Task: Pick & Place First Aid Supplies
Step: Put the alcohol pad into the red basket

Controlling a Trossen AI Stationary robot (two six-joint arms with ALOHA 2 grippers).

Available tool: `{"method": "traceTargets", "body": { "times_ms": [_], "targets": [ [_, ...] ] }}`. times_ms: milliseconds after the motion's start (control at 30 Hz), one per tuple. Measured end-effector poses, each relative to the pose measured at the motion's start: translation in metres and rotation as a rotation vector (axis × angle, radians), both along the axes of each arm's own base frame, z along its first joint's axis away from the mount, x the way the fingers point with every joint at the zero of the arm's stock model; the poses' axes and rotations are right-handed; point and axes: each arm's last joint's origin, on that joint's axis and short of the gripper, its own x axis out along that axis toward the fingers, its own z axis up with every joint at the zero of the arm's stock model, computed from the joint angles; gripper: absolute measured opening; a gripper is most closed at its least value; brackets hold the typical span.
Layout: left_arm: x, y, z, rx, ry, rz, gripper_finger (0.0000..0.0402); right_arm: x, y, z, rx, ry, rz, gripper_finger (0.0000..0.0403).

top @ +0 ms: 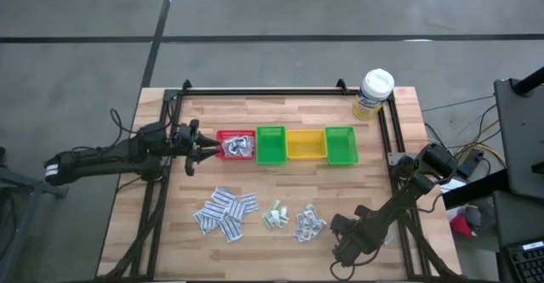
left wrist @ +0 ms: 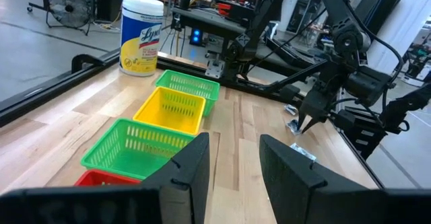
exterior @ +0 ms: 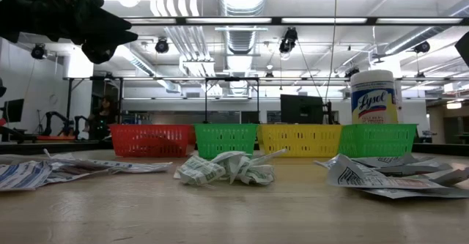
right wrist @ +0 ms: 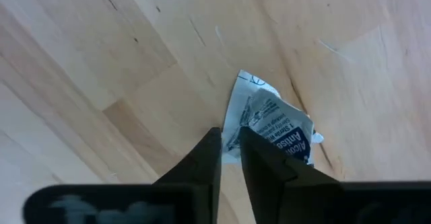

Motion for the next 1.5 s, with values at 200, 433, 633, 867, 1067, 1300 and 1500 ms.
{"method": "traceTargets", "body": {
  "times_ms": [200,433,633,867,1067,1300,1500],
  "targets": [
    [0.0,0.0,0.0,-0.006,0.0,0.0,0.0124,0.001,0.002,0.002,0.014,-0.006,0.028,0.0014],
    [0.0,0.0,0.0,-0.006,0.0,0.0,0.0124,0.001,0.002,0.002,0.014,-0.003,0.029,0.0008],
    [0.0,0.0,0.0,-0.007,0.0,0.0,0.0124,0.001,0.002,0.013,0.04,-0.032,0.051,0.0008],
    [0.0,0.0,0.0,-0.018,-0.001,-0.004,0.0124,-0.002,-0.005,0.044,0.062,-0.146,0.057,0.0008],
    [0.002,0.0,-0.001,-0.044,0.0,-0.016,0.0124,-0.001,-0.015,0.071,-0.048,-0.392,0.142,0.0008],
    [0.008,-0.003,-0.002,-0.076,-0.002,-0.059,0.0124,0.011,-0.03,0.097,-0.226,-0.665,0.27,0.0008],
    [0.017,-0.007,0.001,-0.074,-0.036,-0.1,0.0124,0.036,-0.048,0.1,-0.304,-0.766,0.421,0.0008]
  ]
}}
